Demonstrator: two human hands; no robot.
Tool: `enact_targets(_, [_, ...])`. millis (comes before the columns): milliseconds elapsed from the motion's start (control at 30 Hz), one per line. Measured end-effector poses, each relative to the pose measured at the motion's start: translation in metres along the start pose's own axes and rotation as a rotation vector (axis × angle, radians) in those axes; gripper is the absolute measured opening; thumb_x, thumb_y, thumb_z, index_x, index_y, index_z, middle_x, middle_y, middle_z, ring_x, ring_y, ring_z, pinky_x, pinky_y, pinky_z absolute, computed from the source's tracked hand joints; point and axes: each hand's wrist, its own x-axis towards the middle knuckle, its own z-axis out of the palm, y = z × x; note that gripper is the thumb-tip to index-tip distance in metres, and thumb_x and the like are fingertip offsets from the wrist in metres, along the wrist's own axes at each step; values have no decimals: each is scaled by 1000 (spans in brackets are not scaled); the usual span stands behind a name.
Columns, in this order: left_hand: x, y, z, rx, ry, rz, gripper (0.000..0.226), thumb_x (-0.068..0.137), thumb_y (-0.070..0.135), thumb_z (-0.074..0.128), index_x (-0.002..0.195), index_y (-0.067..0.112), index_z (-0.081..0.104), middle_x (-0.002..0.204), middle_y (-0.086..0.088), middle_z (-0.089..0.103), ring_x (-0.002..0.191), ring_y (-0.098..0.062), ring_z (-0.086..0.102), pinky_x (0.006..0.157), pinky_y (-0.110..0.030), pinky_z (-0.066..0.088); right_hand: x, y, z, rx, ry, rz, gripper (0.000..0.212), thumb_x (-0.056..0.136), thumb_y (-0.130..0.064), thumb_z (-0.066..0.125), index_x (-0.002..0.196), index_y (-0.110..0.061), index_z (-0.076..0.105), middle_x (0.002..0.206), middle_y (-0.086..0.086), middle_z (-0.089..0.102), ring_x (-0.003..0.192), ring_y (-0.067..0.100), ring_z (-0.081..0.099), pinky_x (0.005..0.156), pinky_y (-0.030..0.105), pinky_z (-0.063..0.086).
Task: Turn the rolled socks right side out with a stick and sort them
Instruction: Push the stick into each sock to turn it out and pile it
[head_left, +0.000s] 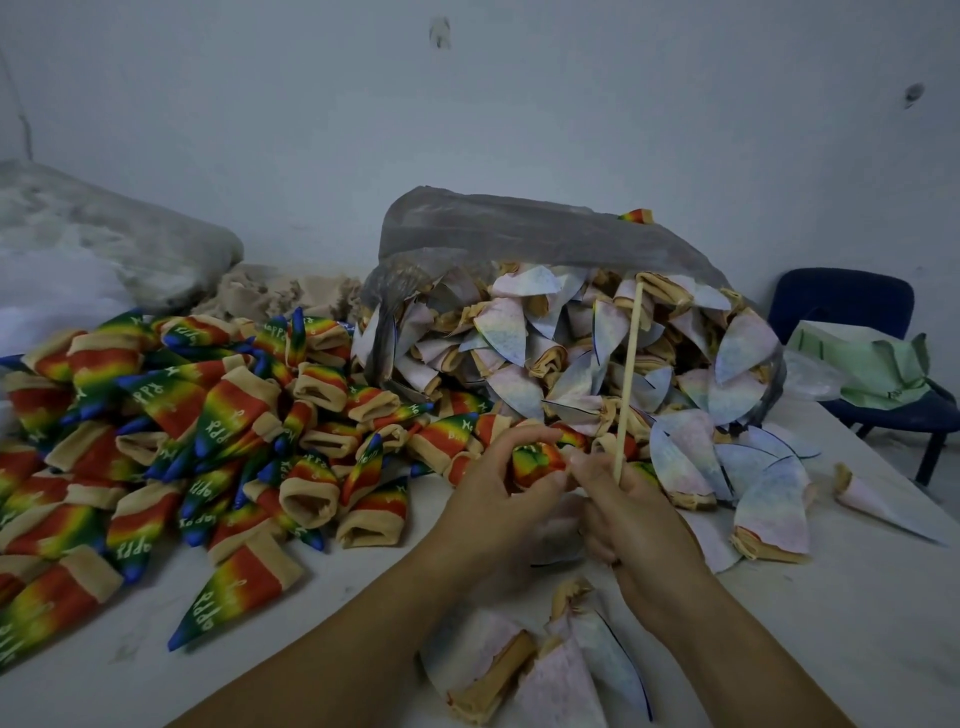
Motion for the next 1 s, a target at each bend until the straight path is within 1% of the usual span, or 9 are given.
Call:
enact_targets(100, [-2,2,4,-48,22,-52,24,86,38,68,107,43,60,90,20,67,86,1,65,74,-17,54,-1,1,-1,-55,-12,14,18,94,-32,54,90,-16,62,42,-11,46,36,1,41,39,17,32])
enact_targets(167, [-3,3,6,-92,49,-83,42,72,57,71,110,44,59,101,19,67,94,3,66,74,-14,53,-2,2,0,-157,-15,-16,19,94,-34,52,90,-20,63,45,-13,50,40,-2,46,43,14,34])
enact_targets(233, [-2,3,5,-132,79,-102,53,69,60,73,115,39,59,109,12,66,96,3,65,72,-11,51,-3,3,3,-237,-21,-82,17,93,-35,52,90,-25,66,49,-19,55,46,-7,51,43,11,38])
enact_targets(333, [0,3,2,-96,88,-140,47,68,67,75,103,38,62,105,10,68,84,7,64,66,-11,48,-4,4,6,-266,17,-108,14,92,-35,54,89,-28,65,68,-19,66,65,-8,60,53,10,43])
enact_targets(400, [3,1,2,-127,98,-163,42,70,61,75,100,34,64,101,4,72,89,-2,68,74,-21,50,-3,3,8,-255,53,-68,13,92,-32,55,88,-23,64,65,-12,64,62,0,59,58,20,42])
enact_targets(467, [5,0,4,-227,103,-181,43,72,52,79,102,24,64,98,-4,74,91,-15,70,77,-28,52,-1,3,11,-186,73,-16,15,93,-27,53,84,-16,58,49,-9,48,42,5,43,47,23,34])
enact_targets(633, [4,3,3,-546,53,-210,41,75,40,77,100,12,63,66,4,61,55,-5,54,53,-16,46,1,1,11,-7,51,77,15,90,-21,54,81,-8,52,54,3,30,38,7,20,37,21,18])
enact_targets(767, [2,0,4,-363,-4,-217,42,76,53,74,104,22,65,87,2,72,76,-5,66,66,-18,51,-2,0,8,3,5,60,37,91,-44,54,93,-9,62,54,3,36,38,7,24,39,21,19])
enact_targets(1000, [-1,3,5,-228,-19,-110,38,75,43,76,109,30,64,99,14,71,85,3,67,67,-11,50,-4,-2,9,77,-42,79,22,96,-31,50,90,-11,54,46,-6,31,38,5,23,37,18,22])
